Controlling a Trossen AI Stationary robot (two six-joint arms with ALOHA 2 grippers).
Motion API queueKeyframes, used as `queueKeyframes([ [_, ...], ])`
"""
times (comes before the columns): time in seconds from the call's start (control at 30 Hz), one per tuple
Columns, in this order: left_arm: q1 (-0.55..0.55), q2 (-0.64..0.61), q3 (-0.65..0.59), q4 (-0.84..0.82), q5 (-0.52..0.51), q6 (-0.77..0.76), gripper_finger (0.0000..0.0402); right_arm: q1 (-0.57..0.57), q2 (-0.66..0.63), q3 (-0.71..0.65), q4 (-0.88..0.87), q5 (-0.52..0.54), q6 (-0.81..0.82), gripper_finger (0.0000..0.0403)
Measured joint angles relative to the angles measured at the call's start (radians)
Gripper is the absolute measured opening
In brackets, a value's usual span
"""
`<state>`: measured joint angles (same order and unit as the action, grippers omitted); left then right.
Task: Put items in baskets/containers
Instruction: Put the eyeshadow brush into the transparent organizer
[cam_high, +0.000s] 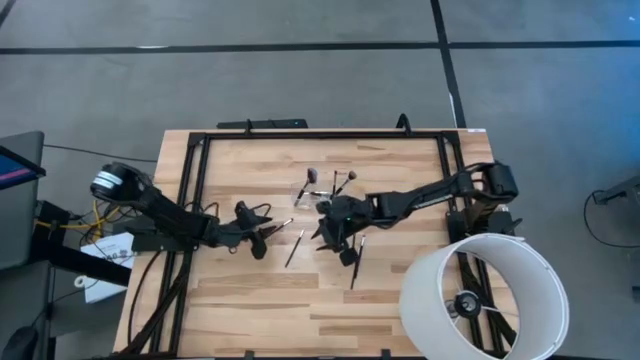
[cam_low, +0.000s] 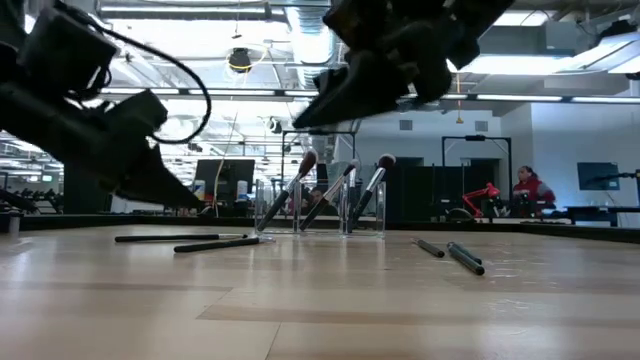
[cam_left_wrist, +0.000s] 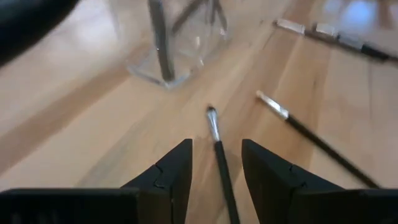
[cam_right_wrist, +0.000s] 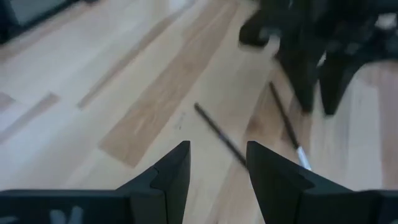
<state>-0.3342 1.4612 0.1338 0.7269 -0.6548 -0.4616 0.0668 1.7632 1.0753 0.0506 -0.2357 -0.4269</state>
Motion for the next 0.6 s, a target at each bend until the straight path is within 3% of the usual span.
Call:
queueKeyframes([
  [0.17,0.003,0.183,0.057,0.065,-0.014,0.005,0.0136,-0.024,-0.059,0.002,-0.037,0.002,-0.020,0.0147],
  [0.3,0.000,0.255,0.083,0.084,-0.025,-0.007,0.0136,-0.079,-0.084,-0.004,-0.086,-0.035,0.000,0.0147],
  [0.43,0.000,0.283,0.087,0.097,-0.034,-0.032,0.0136,-0.160,-0.077,-0.053,-0.045,-0.283,0.087,0.0146],
  [0.5,-0.002,0.286,0.080,0.099,-0.036,-0.050,0.0136,-0.188,-0.054,-0.099,0.056,-0.404,0.105,0.0141],
  [0.6,-0.004,0.308,0.072,0.104,-0.040,-0.086,0.0133,-0.203,-0.037,-0.181,0.228,-0.441,0.167,0.0128],
])
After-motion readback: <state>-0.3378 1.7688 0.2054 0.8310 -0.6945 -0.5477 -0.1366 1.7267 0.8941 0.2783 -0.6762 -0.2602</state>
